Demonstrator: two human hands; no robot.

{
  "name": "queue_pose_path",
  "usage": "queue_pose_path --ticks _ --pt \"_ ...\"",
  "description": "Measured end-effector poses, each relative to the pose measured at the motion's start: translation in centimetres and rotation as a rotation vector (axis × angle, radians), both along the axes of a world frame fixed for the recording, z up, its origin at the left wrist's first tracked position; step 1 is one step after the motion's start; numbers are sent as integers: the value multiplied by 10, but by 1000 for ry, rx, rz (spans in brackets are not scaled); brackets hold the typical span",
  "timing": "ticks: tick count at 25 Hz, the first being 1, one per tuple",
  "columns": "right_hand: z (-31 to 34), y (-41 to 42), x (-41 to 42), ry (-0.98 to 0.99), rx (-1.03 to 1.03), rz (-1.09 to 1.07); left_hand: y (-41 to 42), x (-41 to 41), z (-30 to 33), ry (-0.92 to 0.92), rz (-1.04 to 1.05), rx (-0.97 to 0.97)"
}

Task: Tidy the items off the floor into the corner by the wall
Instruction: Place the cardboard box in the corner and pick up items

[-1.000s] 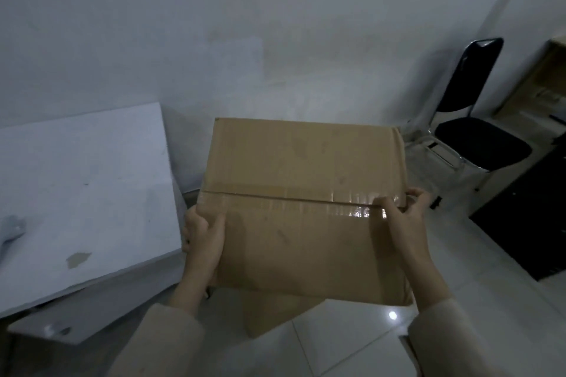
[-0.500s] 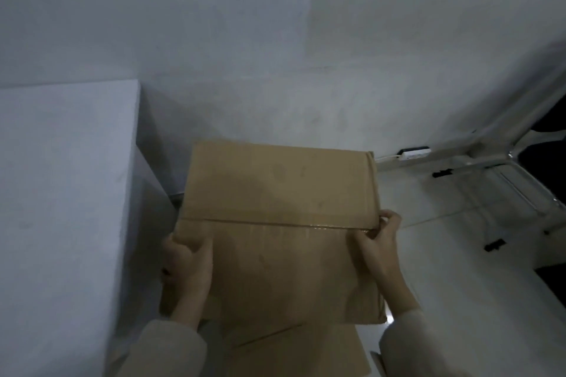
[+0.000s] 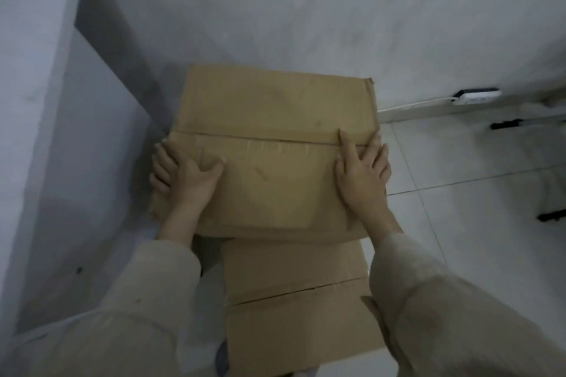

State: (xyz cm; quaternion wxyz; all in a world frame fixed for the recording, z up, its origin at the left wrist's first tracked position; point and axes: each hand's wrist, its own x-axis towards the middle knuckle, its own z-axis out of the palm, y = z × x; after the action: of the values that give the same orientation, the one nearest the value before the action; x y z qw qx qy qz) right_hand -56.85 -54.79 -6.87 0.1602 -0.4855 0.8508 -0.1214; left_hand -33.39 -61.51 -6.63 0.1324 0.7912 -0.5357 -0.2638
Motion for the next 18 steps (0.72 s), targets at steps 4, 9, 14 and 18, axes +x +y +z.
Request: queue_pose_path --ticks 4,9,14,18 --pt "0 21 9 77 44 123 37 -15 -4 -94 -184 12" --pt "8 61 18 -50 72 254 82 -49 1 -31 -405 -9" --pt "22 126 9 -163 -4 185 119 -94 20 222 -656 -91" --pt "25 197 1 -206 -209 -96 161 -119 43 408 -920 -51"
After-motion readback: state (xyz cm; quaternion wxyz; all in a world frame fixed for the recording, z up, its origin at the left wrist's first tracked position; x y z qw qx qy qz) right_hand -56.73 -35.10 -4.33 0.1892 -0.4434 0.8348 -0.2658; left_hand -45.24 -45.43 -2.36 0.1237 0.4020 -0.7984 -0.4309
